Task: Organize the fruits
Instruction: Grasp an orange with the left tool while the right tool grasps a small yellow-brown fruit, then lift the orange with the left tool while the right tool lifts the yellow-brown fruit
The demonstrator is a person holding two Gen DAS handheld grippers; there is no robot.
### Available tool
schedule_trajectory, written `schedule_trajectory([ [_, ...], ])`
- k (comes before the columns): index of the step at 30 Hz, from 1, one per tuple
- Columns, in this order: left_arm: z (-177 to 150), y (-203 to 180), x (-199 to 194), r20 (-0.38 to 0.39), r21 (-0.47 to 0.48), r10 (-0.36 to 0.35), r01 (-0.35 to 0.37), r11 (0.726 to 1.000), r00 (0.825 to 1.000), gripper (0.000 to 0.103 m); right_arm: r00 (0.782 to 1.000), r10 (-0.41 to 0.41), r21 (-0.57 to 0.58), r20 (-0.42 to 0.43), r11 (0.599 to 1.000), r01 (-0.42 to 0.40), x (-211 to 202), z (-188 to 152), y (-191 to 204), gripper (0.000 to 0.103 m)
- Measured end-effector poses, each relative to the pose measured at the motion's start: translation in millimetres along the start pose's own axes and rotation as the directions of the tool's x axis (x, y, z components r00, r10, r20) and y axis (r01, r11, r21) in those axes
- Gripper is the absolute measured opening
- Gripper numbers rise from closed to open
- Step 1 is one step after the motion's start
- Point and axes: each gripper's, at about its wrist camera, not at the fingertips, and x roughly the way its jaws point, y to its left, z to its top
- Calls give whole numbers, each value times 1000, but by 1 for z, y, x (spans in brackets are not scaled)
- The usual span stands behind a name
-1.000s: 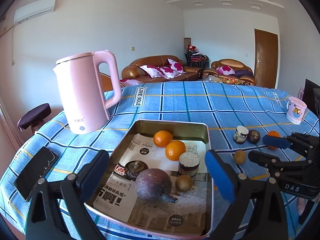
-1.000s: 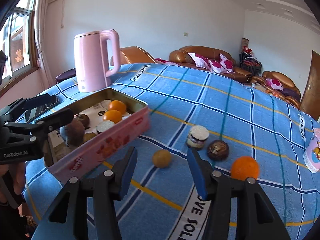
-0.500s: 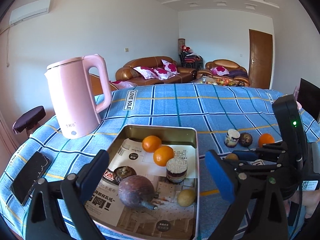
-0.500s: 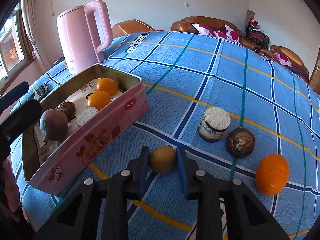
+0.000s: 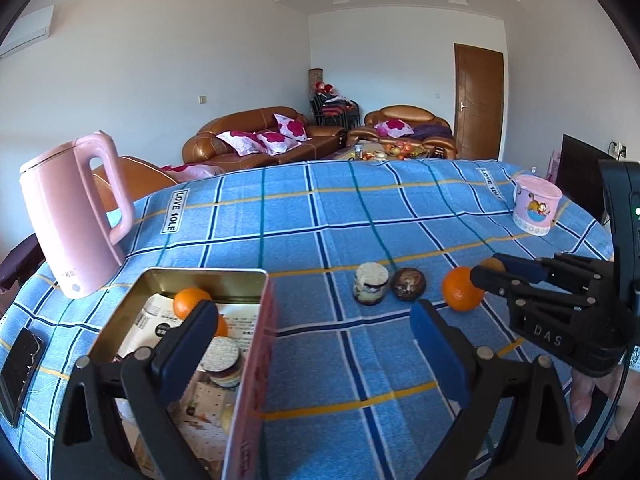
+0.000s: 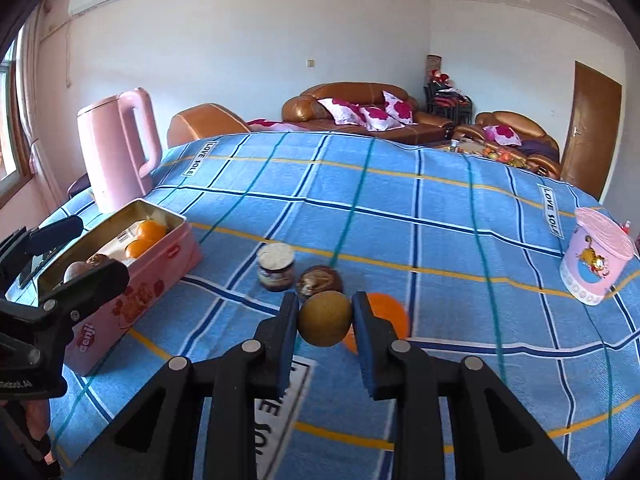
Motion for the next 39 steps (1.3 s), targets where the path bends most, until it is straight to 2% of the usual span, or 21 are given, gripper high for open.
schedule_trajectory([
  [6, 6, -27, 16, -36, 5, -56, 56, 998, 998, 99, 995, -103, 52, 8, 993, 102, -1, -2, -35, 29],
  [9, 9, -45, 27, -51, -1, -83, 83, 997, 995, 99, 992, -123, 81, -3, 989, 122, -1, -7, -51, 29],
  [15, 13, -83, 55, -119, -20, -174, 173, 985, 977, 94, 989, -147, 123, -26, 981, 149, -2, -9, -74, 29],
  [22, 16, -116, 85, -175, 49, -175, 186, 981, 969, 79, 991, -135, 195, -21, 971, 136, -7, -15, -98, 29],
  [25, 16, -123, 94, -207, 66, -189, 207, 976, 960, 76, 992, -125, 201, -19, 971, 127, -7, -15, -99, 29],
  [32, 16, -134, 106, -260, 101, -188, 221, 970, 947, 51, 993, -118, 215, -18, 969, 119, -8, -16, -101, 29],
  [39, 16, -130, 100, -245, 83, -218, 245, 966, 945, 48, 995, -96, 213, -37, 972, 102, -4, -16, -102, 29],
])
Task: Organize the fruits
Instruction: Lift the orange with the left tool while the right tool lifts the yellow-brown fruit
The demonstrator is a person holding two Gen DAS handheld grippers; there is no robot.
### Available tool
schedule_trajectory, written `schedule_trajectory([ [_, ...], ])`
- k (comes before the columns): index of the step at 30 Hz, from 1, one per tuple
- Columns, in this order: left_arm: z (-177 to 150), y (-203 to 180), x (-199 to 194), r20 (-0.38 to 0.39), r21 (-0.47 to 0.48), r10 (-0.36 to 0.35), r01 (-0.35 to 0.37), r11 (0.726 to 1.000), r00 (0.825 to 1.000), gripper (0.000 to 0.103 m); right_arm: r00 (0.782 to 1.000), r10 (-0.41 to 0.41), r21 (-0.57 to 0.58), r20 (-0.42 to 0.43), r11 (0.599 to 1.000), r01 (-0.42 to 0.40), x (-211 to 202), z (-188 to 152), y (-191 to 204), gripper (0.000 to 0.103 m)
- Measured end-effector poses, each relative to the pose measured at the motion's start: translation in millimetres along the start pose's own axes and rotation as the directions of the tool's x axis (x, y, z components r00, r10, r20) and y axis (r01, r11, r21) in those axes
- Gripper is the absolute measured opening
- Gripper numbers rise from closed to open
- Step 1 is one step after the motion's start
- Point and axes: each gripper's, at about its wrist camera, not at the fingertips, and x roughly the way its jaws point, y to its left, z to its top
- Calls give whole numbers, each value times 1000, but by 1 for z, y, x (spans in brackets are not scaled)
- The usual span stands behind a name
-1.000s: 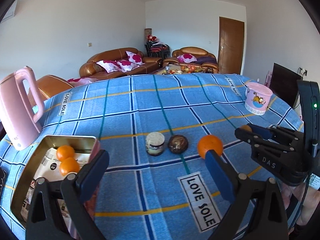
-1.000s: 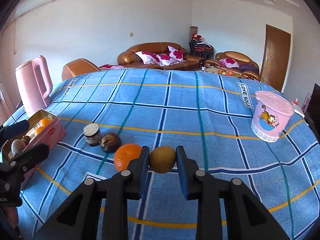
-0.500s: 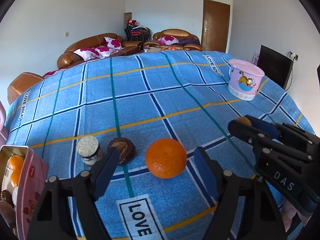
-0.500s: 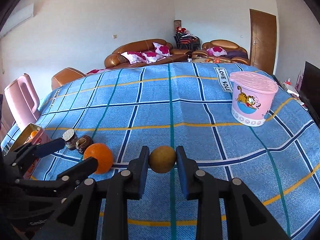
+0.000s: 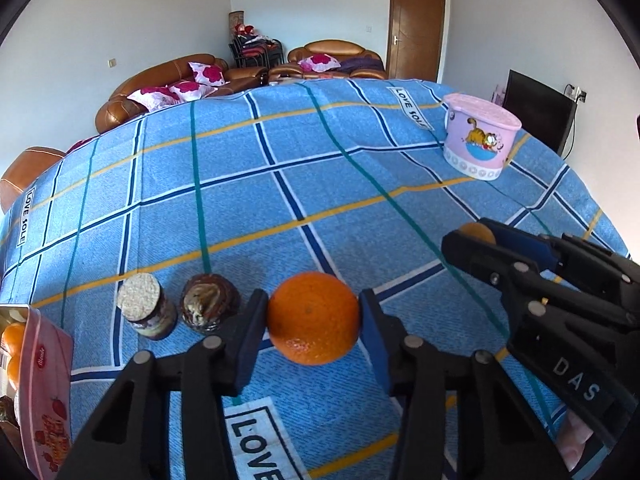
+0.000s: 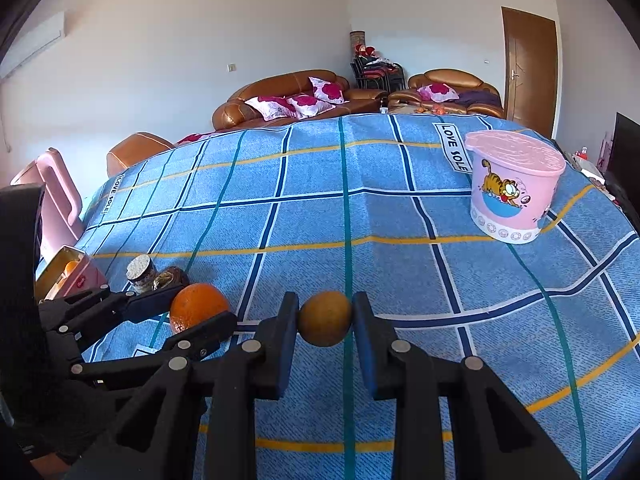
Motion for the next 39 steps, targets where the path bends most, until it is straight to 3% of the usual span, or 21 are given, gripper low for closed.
schedule_trajectory([
  [13, -1, 8, -22, 107, -34, 41, -38, 999, 993, 48, 998, 27, -36, 60, 999, -25, -12, -2, 6, 29],
  [39, -6, 14, -45, 225, -78, 82, -66, 995, 971, 48, 983, 65, -76, 170, 996, -53, -33, -6, 11, 29],
])
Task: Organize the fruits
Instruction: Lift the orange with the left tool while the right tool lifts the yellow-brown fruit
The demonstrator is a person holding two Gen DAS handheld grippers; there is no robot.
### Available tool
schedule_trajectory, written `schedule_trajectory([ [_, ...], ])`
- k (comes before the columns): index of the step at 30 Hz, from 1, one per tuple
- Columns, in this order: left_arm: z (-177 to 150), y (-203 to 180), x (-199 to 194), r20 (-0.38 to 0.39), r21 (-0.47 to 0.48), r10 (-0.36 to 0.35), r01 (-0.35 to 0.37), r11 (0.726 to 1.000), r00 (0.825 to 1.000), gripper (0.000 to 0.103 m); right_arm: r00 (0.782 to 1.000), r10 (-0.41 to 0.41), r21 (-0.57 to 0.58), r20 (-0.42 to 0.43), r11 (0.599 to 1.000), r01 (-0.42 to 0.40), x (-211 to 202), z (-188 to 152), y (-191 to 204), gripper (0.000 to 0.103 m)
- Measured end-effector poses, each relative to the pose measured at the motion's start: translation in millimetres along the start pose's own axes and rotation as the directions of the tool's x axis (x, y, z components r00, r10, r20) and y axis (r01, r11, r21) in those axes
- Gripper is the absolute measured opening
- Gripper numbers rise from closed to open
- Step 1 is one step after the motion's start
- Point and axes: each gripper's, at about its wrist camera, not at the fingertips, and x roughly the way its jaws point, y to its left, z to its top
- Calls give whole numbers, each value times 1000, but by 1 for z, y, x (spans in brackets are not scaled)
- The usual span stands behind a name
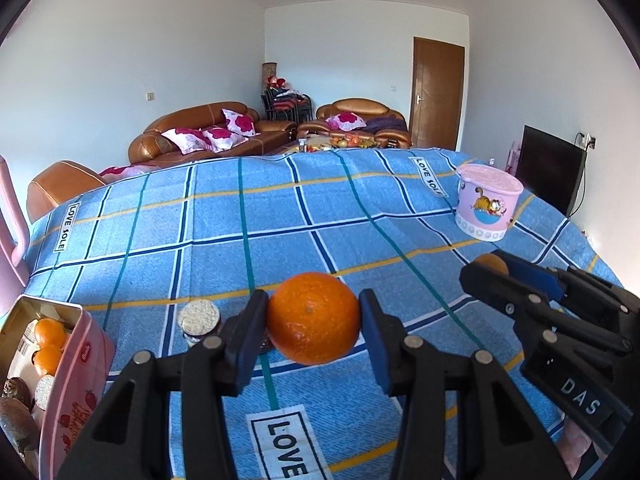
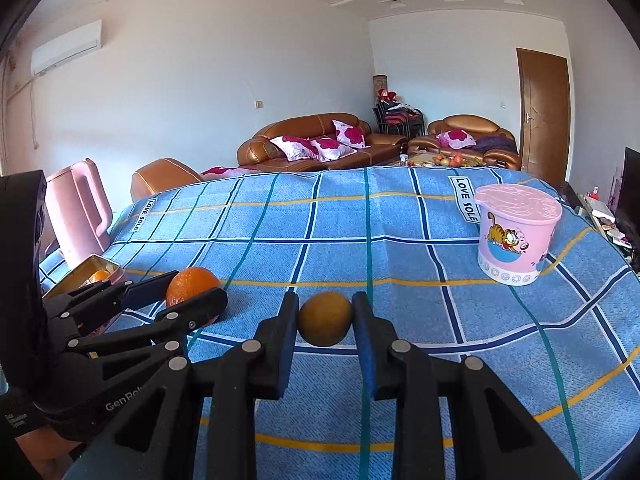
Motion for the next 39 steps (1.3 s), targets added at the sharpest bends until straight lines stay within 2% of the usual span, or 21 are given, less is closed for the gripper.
schedule_trajectory([
  [31, -2, 1, -25, 128, -10, 38, -37, 999, 991, 48, 994, 16, -46, 105, 999, -11, -21, -3, 8, 29],
  [39, -3, -1, -36, 186, -3, 57, -57, 998, 981, 48, 988, 20, -65, 150, 998, -10, -30, -5, 11, 29],
])
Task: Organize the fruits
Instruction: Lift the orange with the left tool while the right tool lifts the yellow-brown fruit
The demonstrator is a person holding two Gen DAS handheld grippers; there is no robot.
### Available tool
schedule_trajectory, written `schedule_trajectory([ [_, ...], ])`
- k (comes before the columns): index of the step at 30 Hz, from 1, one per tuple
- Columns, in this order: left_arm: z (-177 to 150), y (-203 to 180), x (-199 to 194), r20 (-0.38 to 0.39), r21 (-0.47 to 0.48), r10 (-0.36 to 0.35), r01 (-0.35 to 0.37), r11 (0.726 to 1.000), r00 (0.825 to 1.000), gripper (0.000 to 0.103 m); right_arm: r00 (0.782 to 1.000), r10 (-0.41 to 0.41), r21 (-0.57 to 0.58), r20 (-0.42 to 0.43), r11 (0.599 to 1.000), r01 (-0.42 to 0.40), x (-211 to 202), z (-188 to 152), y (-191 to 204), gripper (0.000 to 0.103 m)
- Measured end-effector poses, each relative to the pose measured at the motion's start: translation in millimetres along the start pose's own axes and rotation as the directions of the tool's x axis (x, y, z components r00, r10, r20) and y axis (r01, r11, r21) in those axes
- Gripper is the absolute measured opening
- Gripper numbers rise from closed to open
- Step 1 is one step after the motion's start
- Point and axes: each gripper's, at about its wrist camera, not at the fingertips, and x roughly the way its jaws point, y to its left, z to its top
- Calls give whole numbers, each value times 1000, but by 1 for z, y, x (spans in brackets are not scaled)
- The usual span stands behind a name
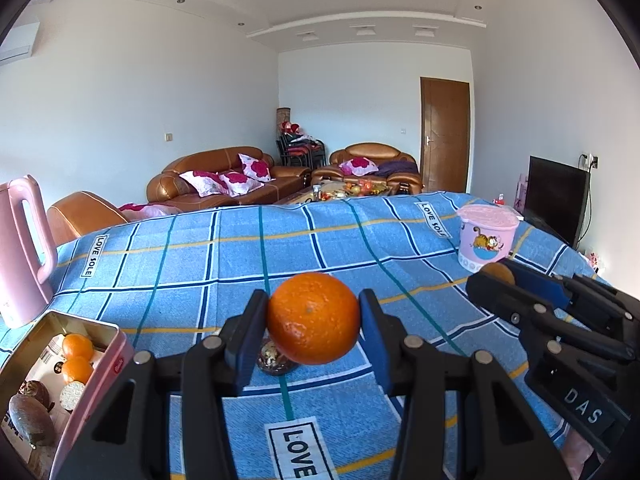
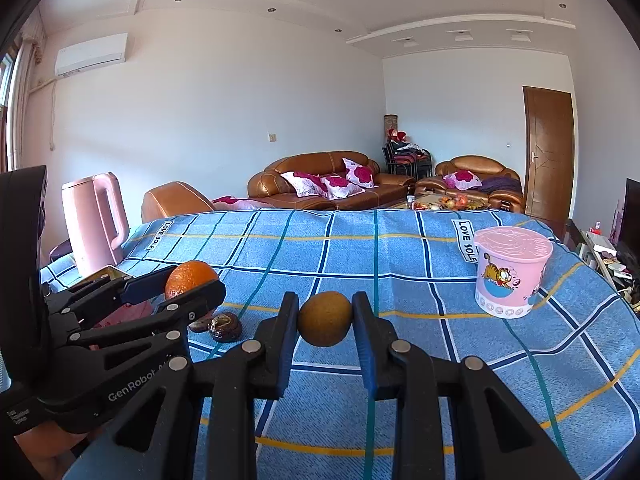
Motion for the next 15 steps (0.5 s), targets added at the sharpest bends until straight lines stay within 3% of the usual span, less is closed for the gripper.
schedule_trajectory([
  [15, -2, 4, -10, 23, -3, 8, -8, 1000, 1000, 48, 1000, -2, -16, 18, 1000, 2, -2, 1, 3, 29],
])
